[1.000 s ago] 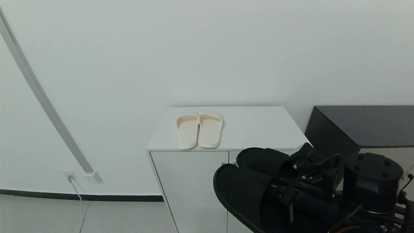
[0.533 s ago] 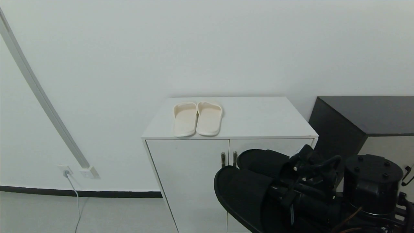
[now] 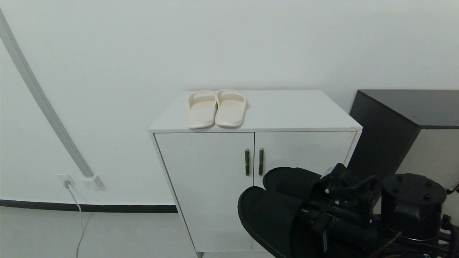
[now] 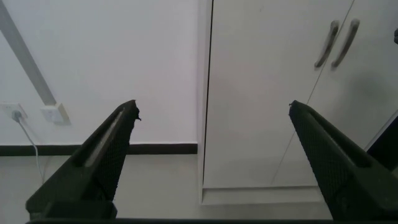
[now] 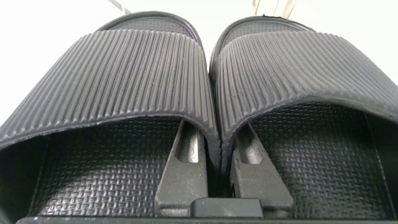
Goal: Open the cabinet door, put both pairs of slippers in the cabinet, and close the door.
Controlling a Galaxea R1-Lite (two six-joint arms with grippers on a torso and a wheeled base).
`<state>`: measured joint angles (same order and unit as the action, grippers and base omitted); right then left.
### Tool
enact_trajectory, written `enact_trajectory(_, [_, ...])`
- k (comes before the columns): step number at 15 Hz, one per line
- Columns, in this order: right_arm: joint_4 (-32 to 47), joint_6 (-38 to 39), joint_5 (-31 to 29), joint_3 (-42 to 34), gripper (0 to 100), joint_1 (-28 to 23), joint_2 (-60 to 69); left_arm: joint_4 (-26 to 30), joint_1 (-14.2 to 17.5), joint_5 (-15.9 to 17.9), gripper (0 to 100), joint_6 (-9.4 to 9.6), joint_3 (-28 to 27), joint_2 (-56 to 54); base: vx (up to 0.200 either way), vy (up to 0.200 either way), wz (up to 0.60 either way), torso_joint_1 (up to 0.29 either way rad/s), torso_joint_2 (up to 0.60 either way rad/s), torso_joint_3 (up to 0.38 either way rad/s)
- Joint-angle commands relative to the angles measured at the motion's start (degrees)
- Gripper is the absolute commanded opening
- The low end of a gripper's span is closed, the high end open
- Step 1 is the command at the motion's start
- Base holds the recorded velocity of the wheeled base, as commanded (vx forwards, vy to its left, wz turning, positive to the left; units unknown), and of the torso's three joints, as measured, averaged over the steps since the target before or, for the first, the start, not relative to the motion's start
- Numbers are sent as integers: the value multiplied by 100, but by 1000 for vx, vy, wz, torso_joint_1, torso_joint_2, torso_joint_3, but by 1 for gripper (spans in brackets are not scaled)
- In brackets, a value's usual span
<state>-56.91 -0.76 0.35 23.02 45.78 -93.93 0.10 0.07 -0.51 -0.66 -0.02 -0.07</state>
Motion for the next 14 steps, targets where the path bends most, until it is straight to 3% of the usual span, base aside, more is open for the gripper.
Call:
enact_trajectory(1, [-14,-4,0,-25,0,2,-11,-1,1,-2,100,-4,2,7,0,0,0,-173,505,320])
enact_trajectory(14, [-14,-74,17,-52,0,10,6,-1,1,-2,100,13,2,16,0,0,0,-128,469,343])
